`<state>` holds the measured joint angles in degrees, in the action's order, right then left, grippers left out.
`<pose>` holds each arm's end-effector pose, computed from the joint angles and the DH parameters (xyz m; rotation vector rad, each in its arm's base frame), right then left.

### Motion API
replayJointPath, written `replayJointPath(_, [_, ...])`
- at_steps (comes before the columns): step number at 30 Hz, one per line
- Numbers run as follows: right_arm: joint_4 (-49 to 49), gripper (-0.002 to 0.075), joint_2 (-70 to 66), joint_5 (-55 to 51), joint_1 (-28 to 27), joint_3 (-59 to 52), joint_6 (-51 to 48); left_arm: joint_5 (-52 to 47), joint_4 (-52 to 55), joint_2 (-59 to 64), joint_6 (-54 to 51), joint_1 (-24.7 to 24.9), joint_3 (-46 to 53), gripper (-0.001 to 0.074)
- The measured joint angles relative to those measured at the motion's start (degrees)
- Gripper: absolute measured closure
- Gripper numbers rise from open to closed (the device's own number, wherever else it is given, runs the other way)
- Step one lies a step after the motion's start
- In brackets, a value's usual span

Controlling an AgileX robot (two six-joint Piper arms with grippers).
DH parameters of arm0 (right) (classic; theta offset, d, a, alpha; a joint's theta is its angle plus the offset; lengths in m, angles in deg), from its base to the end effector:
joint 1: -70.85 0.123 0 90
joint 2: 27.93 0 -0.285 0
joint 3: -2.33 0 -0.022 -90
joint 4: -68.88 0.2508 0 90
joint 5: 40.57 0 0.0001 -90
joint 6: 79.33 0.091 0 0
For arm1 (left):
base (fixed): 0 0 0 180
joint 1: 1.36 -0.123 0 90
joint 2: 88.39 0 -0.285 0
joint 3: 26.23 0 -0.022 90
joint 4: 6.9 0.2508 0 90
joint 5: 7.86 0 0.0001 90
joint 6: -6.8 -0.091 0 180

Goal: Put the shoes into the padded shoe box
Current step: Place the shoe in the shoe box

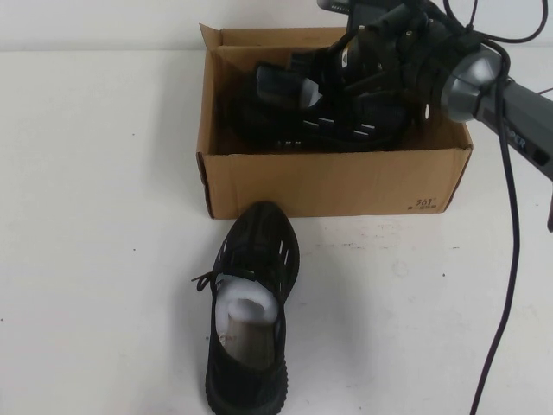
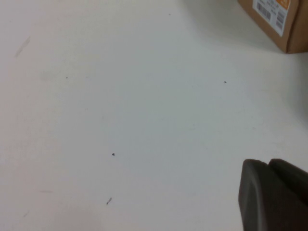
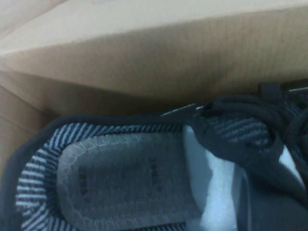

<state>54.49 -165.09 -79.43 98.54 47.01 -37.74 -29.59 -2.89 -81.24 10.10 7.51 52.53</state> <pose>0.4749 0.2332 0.2695 0.1349 2.2876 0.3551 0.0522 -0.0058 0.1707 0.1345 1.8736 -0.0770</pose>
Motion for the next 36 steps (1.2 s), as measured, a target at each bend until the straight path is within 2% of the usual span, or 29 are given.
replayJointPath(15, [-2.21, 0.0706, -0.24, 1.61, 0.00, 0.00, -0.88, 0.00, 0.00, 0.00, 0.00, 0.00, 0.00, 0.0739])
replayJointPath(24, [-2.36, 0.0706, -0.36, 1.64, 0.00, 0.00, -6.28, 0.00, 0.00, 0.00, 0.00, 0.00, 0.00, 0.0739])
replayJointPath(36, [-3.34, 0.0706, -2.39, 2.79, 0.00, 0.08, -7.52, 0.00, 0.00, 0.00, 0.00, 0.00, 0.00, 0.0739])
